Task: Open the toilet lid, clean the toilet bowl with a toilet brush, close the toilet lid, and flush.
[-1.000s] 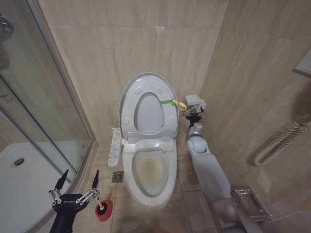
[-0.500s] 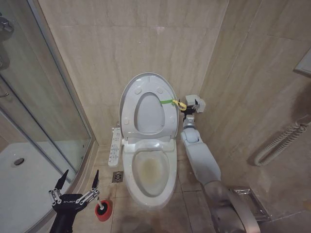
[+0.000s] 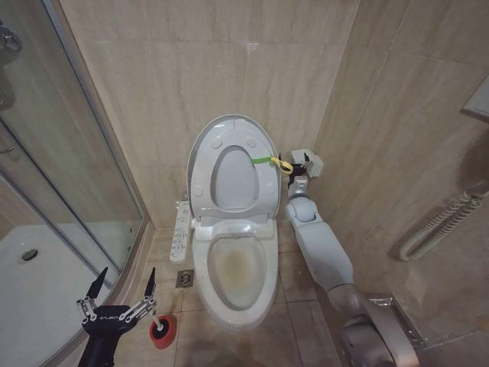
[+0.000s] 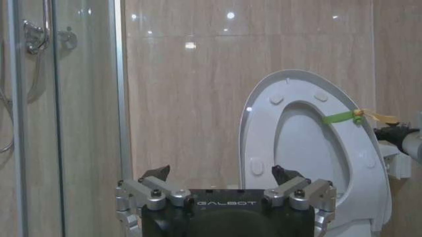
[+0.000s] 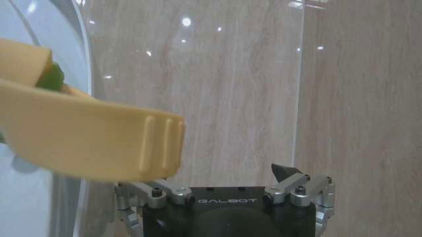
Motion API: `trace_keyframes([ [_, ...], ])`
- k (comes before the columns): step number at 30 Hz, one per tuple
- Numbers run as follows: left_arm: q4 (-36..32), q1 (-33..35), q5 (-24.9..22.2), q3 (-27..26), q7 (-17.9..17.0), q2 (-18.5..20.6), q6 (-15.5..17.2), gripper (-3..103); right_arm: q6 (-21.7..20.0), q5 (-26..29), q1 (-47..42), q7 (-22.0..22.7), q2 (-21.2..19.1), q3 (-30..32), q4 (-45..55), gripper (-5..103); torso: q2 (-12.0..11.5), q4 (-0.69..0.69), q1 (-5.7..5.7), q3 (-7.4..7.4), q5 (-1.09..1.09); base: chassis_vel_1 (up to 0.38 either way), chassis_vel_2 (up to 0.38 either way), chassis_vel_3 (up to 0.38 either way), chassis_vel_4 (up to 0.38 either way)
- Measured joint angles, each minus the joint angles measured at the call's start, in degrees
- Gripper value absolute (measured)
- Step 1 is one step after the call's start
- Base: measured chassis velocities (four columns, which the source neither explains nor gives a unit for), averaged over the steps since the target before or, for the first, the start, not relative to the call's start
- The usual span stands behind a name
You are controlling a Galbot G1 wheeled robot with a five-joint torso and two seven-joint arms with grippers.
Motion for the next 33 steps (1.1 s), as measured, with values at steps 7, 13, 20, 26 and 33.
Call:
trace_keyframes([
  [7,0.0,0.0,0.0,0.0,0.0,0.0,0.0,100,-1.1,1.4,-1.9,-0.1,-1.3,-1.5,3.6,100,0.0,0.04,0.00,0.00,0.01,0.000,0.000,0.000,0.000],
  [13,0.0,0.0,0.0,0.0,0.0,0.0,0.0,100,-2.4,5.0,-5.1,0.2,-4.4,-2.7,9.5,100,0.0,0.05,0.00,0.00,0.01,0.000,0.000,0.000,0.000],
  [20,0.0,0.0,0.0,0.0,0.0,0.0,0.0,100,-5.3,12.5,-13.7,0.5,-12.3,-2.1,23.1,100,0.0,0.01,0.00,-0.01,0.02,0.000,0.000,0.000,0.000],
  [26,0.0,0.0,0.0,0.0,0.0,0.0,0.0,100,-6.6,17.9,-21.8,-0.5,-16.3,0.5,31.8,100,0.0,-0.01,-0.01,0.00,0.02,0.000,0.000,0.000,0.000],
  [33,0.0,0.0,0.0,0.0,0.0,0.0,0.0,100,-4.9,14.5,-16.1,0.9,-14.1,1.1,24.4,100,0.0,0.05,0.00,0.00,0.01,0.000,0.000,0.000,0.000],
])
